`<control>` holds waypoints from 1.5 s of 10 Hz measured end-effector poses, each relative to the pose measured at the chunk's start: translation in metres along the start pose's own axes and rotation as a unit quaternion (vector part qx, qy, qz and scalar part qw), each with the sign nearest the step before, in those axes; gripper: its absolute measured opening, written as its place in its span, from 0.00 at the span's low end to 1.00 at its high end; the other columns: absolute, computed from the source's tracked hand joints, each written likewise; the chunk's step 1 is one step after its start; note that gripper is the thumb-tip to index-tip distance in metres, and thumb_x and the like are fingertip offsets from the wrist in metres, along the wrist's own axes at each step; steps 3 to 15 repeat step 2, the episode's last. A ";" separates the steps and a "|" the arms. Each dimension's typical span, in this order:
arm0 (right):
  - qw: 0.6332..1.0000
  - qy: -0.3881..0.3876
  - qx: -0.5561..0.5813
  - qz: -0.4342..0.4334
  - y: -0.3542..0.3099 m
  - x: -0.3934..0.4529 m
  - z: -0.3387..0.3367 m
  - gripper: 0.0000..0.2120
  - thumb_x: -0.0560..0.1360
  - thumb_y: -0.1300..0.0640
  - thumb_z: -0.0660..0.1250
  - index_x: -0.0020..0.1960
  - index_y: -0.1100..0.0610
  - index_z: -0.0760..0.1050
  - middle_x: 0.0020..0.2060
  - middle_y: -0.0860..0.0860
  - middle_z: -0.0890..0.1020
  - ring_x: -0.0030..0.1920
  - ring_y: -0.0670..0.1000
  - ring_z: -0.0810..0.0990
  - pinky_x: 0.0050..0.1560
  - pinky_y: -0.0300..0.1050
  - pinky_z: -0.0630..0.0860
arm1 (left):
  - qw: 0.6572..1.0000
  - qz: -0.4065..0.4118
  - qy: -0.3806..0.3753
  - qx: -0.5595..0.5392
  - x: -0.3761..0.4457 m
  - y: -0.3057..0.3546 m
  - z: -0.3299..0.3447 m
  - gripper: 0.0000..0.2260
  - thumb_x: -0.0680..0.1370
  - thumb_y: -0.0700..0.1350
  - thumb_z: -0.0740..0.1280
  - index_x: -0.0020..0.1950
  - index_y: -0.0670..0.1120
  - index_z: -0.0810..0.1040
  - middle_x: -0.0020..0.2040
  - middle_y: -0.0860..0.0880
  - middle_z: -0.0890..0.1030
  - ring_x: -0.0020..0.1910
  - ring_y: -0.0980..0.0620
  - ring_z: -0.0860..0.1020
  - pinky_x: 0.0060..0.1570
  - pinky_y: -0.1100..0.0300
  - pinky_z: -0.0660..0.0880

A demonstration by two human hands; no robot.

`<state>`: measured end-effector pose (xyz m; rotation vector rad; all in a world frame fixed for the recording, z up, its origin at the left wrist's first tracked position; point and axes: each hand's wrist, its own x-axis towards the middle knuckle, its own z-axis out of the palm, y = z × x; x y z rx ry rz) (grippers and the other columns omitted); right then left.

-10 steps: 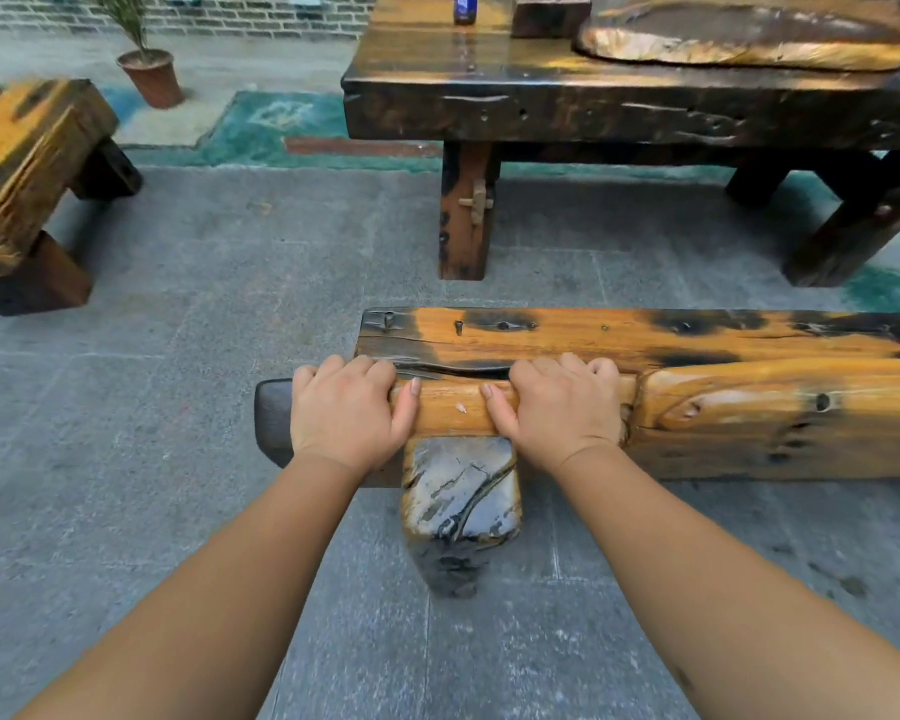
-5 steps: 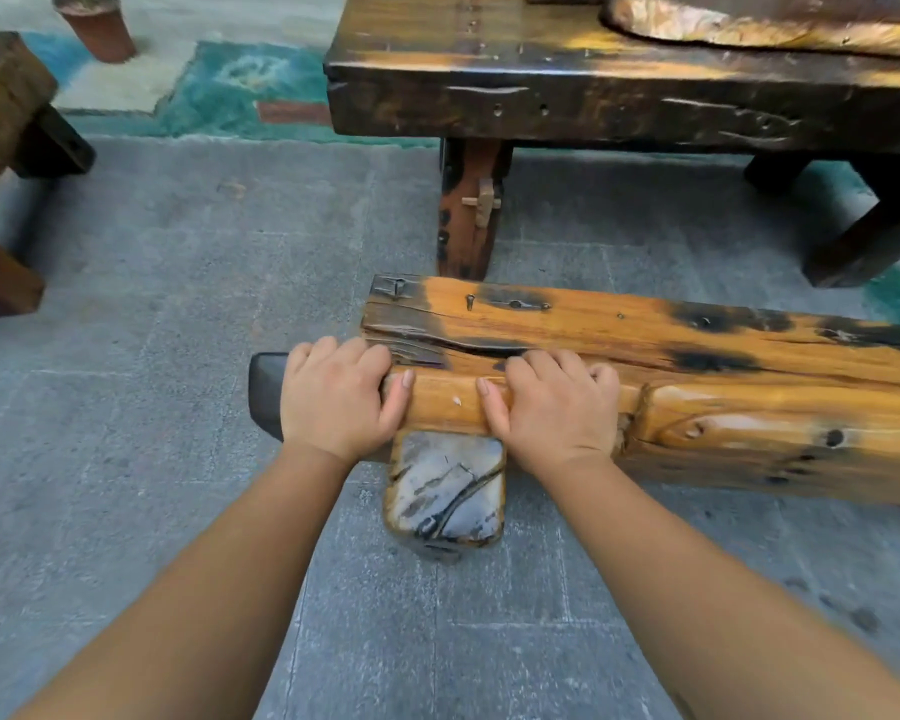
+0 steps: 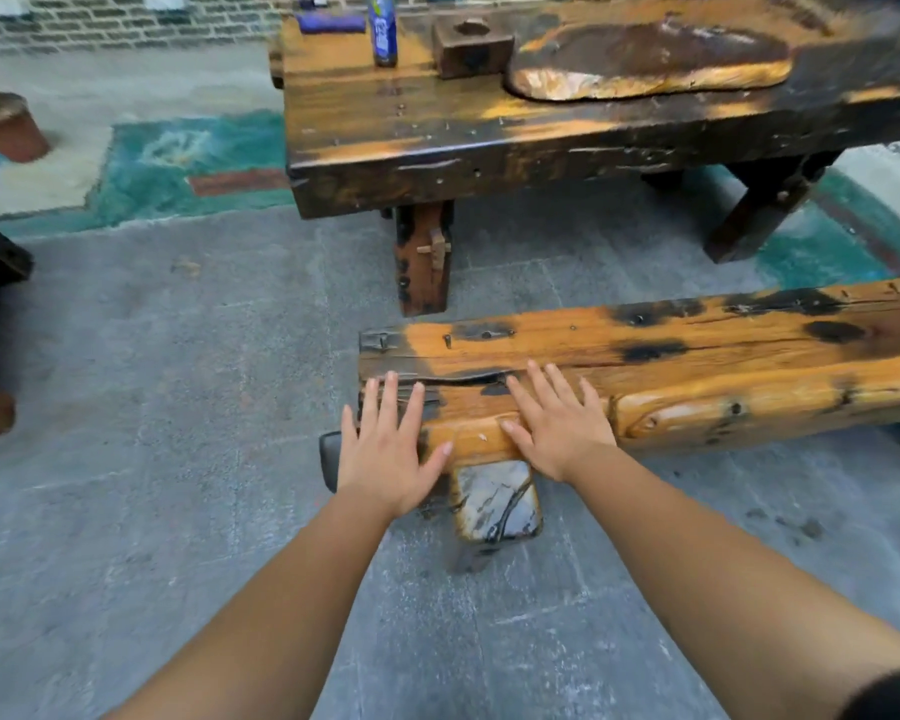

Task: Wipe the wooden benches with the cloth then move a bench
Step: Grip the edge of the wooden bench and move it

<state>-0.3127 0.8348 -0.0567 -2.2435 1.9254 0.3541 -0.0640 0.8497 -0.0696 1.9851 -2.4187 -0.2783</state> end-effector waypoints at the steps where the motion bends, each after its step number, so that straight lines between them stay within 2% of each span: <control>1: 0.999 -0.022 0.019 0.021 -0.004 -0.020 -0.013 0.33 0.77 0.32 0.37 0.78 0.44 0.39 0.78 0.49 0.36 0.78 0.52 0.37 0.74 0.62 0.43 | 1.000 0.005 -0.019 -0.006 -0.026 -0.001 -0.023 0.38 0.73 0.74 0.37 0.79 0.57 0.40 0.80 0.47 0.37 0.78 0.46 0.35 0.74 0.39 0.41; 2: 0.999 -0.013 0.028 0.024 -0.011 -0.038 -0.043 0.40 0.72 0.25 0.38 0.78 0.43 0.37 0.77 0.49 0.34 0.77 0.53 0.35 0.74 0.63 0.42 | 1.000 0.013 0.018 0.003 -0.036 0.004 -0.068 0.39 0.72 0.75 0.38 0.78 0.57 0.39 0.80 0.47 0.38 0.77 0.46 0.35 0.74 0.38 0.42; 15: 0.999 -0.013 0.028 0.024 -0.011 -0.038 -0.043 0.40 0.72 0.25 0.38 0.78 0.43 0.37 0.77 0.49 0.34 0.77 0.53 0.35 0.74 0.63 0.42 | 1.000 0.013 0.018 0.003 -0.036 0.004 -0.068 0.39 0.72 0.75 0.38 0.78 0.57 0.39 0.80 0.47 0.38 0.77 0.46 0.35 0.74 0.38 0.42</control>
